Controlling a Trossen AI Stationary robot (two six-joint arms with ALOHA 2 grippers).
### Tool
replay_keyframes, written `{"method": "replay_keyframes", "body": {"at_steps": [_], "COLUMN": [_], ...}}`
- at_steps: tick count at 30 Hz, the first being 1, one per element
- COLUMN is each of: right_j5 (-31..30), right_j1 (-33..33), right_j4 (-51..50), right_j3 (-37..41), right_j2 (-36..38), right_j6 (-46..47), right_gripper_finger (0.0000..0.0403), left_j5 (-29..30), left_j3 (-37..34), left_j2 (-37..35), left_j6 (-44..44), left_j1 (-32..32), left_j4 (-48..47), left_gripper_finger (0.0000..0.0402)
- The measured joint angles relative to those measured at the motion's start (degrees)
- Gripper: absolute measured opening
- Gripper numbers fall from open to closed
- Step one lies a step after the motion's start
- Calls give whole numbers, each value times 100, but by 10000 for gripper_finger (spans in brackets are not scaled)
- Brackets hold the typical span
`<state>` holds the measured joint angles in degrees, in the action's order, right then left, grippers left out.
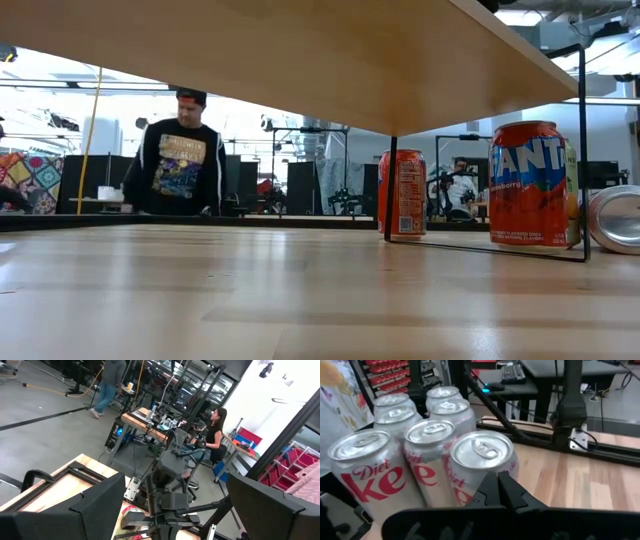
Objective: Place canned beverage on shelf
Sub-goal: Put the red silver soda can on the shelf aligned with the other red silver soda can
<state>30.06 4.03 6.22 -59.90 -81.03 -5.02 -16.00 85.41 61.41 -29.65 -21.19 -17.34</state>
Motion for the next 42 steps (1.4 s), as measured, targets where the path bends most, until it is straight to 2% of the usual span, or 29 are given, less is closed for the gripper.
{"method": "replay_keyframes", "body": {"at_steps": [10,15,21,26,39,42], "right_j5": [-28,11,453,590,624,862], "right_j1": [-13,-7,35,105,277,269], "right_j4": [-516,-165,297,378,203,182], "right_j3": [0,-7,-4,-4,-405,-526], "right_j2": [0,-155,-560,-634,-667,-840], "right_j6": [363,306,488,608,48,46], "right_gripper_finger": [0,0,0,0,0,0], "left_j5": [28,31,34,34,265,294], "left_j3": [0,0,0,0,0,0], "left_j2": [0,0,0,0,-2,0], "left_j6": [-6,30,28,3,74,70], "left_j1": [0,0,0,0,-1,0], "left_j4": [-1,-4,-33,-37,-374,-376], "left_gripper_finger": [332,332,332,332,332,332]}}
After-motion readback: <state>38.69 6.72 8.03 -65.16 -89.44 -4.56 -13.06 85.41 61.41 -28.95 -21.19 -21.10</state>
